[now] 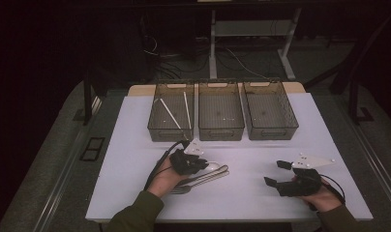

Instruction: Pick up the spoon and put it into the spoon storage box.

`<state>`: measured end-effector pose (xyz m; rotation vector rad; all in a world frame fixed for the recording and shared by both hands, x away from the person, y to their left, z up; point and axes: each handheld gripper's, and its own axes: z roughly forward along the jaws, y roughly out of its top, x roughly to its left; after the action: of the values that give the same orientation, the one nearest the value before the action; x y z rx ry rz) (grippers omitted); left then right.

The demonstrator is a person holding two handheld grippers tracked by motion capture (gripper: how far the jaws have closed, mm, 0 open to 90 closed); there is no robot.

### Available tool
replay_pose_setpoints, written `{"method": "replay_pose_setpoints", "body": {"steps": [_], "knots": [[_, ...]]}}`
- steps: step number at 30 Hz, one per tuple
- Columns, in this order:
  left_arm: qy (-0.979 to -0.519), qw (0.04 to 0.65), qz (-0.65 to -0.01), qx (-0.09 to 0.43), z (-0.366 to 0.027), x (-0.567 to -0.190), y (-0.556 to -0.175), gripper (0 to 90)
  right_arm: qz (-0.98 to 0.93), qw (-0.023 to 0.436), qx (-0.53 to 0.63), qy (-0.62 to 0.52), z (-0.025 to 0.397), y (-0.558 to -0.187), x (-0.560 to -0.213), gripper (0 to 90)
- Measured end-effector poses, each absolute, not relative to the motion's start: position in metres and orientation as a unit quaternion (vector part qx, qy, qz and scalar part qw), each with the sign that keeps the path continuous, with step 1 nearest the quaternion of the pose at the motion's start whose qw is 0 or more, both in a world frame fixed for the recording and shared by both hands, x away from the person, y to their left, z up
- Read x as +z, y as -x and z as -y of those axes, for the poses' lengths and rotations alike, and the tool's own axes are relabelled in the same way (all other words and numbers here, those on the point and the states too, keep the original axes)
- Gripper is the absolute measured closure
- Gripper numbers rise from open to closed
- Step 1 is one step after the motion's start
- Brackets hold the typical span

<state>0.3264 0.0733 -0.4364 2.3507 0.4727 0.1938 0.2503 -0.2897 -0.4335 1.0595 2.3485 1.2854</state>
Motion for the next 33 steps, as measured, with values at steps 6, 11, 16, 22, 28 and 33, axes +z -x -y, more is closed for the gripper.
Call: {"method": "replay_pose_setpoints", "body": {"steps": [6, 11, 16, 22, 28, 33], "knots": [[-0.910, 0.360, -0.183, 0.091, -0.072, -0.436, -0.325, 83.1, -0.808, 0.130, 0.443, -0.365, 0.290, -0.251, -0.433, 19.9], [-0.903, 0.377, -0.185, 0.092, -0.076, -0.427, -0.326, 83.1, -0.809, 0.130, 0.444, -0.363, 0.290, -0.250, -0.433, 19.9], [-0.897, 0.391, -0.185, 0.086, -0.083, -0.418, -0.328, 83.1, -0.809, 0.131, 0.444, -0.363, 0.290, -0.250, -0.433, 19.9], [-0.894, 0.402, -0.182, 0.081, -0.084, -0.405, -0.331, 83.0, -0.809, 0.131, 0.443, -0.362, 0.290, -0.250, -0.433, 19.9], [-0.893, 0.406, -0.177, 0.080, -0.082, -0.395, -0.336, 83.0, -0.808, 0.129, 0.445, -0.364, 0.290, -0.251, -0.433, 19.9], [-0.891, 0.413, -0.171, 0.078, -0.082, -0.385, -0.342, 83.0, -0.806, 0.128, 0.446, -0.368, 0.290, -0.251, -0.433, 19.9]]}}
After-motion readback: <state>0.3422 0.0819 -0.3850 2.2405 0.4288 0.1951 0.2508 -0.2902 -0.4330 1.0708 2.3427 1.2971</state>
